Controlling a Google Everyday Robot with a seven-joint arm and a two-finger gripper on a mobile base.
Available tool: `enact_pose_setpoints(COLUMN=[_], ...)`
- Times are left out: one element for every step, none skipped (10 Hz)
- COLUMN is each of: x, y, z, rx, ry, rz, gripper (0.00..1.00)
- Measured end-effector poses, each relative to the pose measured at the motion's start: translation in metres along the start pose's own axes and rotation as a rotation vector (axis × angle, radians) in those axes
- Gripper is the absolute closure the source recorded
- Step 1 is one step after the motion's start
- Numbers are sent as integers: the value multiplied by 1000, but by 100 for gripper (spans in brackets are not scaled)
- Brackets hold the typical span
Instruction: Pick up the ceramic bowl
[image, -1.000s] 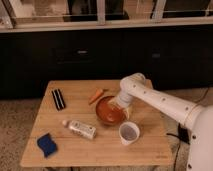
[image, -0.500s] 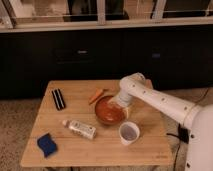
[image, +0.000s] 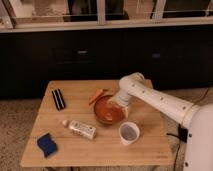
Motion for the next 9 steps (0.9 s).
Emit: enact_pose_setpoints(x=[0,3,4,4,5,6,6,5,4], y=[1,5,7,8,8,9,9,8,8], z=[1,2,3,5,6,7,7,8,9], rx=[54,104,133,139,136,126,117,107,97], ry=[-56,-115,-160,-186,-178,-168,-158,-151,-144], rz=[9,25,34,43,50,56,58,58,60], gripper=[20,22,27,38,51,59,69,80,90])
